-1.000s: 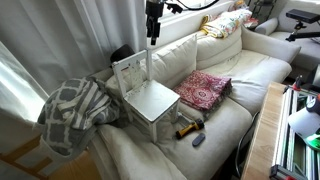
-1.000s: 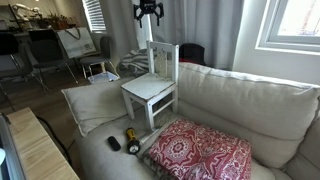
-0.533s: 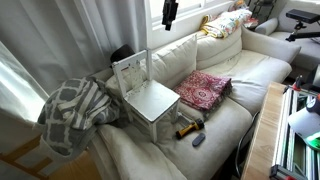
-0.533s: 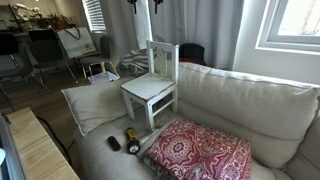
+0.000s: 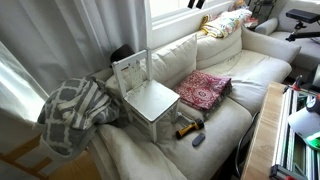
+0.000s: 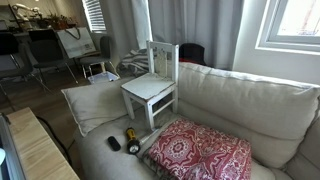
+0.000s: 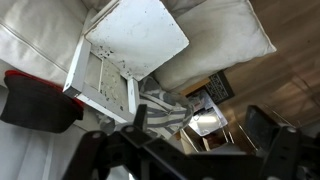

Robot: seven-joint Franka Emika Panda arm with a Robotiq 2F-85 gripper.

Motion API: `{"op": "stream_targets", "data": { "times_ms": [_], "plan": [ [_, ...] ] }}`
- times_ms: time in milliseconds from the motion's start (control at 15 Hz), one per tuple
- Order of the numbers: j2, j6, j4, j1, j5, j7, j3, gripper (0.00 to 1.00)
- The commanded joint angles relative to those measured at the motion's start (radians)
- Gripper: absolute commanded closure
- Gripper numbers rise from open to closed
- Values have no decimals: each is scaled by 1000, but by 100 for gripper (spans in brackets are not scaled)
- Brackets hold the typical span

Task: Pick up the chair, turn it ninety degrees anticlockwise and place it standing right side up on the couch

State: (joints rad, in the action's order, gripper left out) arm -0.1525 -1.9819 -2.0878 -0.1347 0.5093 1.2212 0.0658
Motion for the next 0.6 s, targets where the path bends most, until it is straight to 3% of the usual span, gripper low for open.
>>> {"op": "stream_targets", "data": {
  "times_ms": [0, 333, 533],
  "plan": [
    [-121, 12, -100, 13, 39, 67, 81, 0],
    [-191, -5, -145, 25, 70, 100, 147, 0],
    [-155, 7, -95, 28, 37, 66, 147, 0]
  ]
}}
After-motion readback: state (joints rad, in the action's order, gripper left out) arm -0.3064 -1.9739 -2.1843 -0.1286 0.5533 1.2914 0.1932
